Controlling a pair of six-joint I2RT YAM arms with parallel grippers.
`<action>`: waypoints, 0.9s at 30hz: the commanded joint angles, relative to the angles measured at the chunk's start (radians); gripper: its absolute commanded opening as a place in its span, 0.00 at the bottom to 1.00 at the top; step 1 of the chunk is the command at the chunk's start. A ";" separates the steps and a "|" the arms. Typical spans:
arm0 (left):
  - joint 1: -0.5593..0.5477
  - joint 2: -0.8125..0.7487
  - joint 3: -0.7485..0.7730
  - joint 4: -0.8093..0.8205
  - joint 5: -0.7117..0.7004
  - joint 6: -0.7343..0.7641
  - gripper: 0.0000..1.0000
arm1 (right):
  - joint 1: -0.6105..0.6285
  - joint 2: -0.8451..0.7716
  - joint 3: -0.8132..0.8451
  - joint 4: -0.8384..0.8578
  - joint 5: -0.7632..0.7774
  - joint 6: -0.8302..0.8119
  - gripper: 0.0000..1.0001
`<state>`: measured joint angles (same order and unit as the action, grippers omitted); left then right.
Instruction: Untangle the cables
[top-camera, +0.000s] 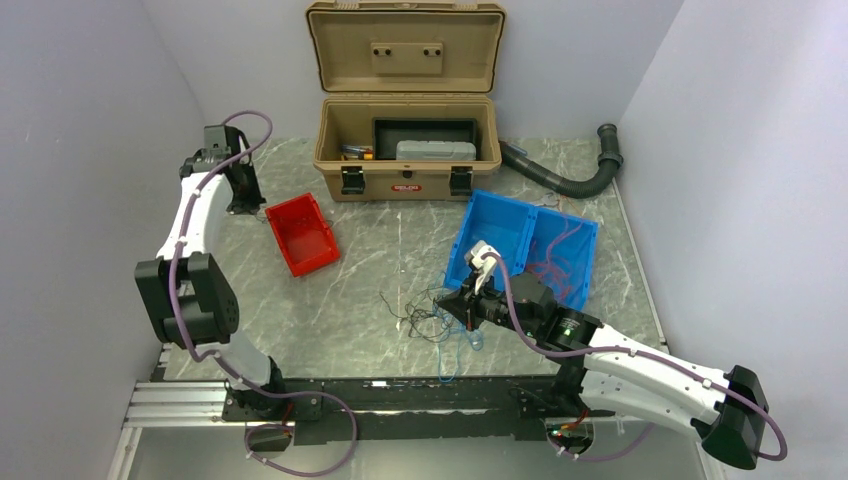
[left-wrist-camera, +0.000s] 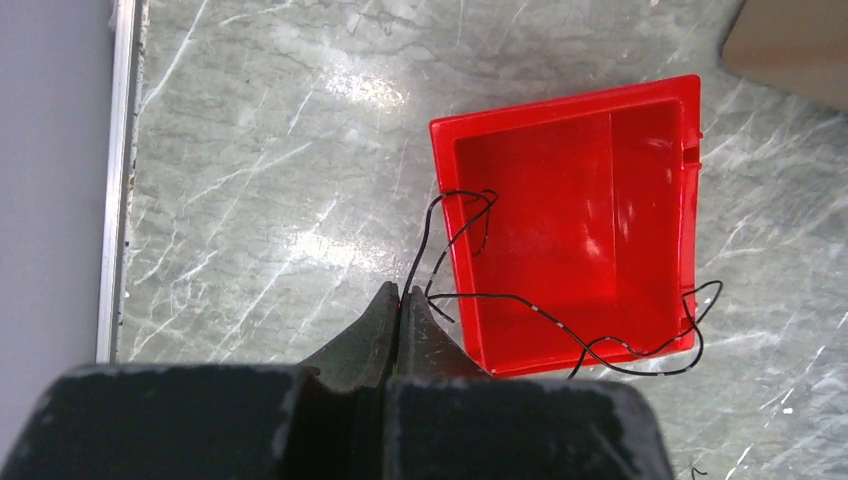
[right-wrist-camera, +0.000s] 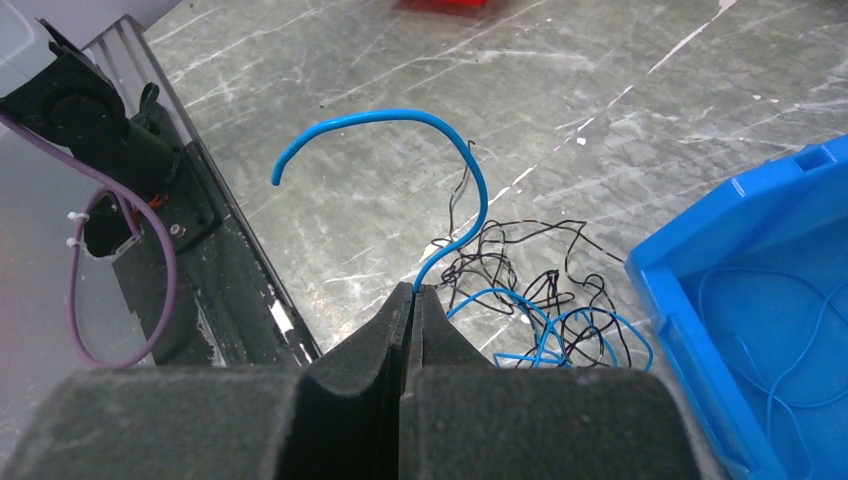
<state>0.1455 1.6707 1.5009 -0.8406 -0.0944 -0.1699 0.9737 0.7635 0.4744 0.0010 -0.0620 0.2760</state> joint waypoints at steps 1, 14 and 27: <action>0.035 -0.104 -0.033 0.070 0.024 -0.010 0.00 | -0.001 -0.013 0.023 0.041 -0.019 -0.011 0.00; 0.103 -0.064 -0.024 0.052 0.144 -0.033 0.00 | -0.002 -0.003 0.023 0.048 -0.023 -0.012 0.00; 0.164 -0.038 -0.045 0.066 0.259 -0.078 0.00 | -0.001 0.002 0.022 0.053 -0.026 -0.013 0.00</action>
<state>0.3107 1.6356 1.4471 -0.7853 0.1230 -0.2310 0.9737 0.7650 0.4744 0.0013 -0.0734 0.2760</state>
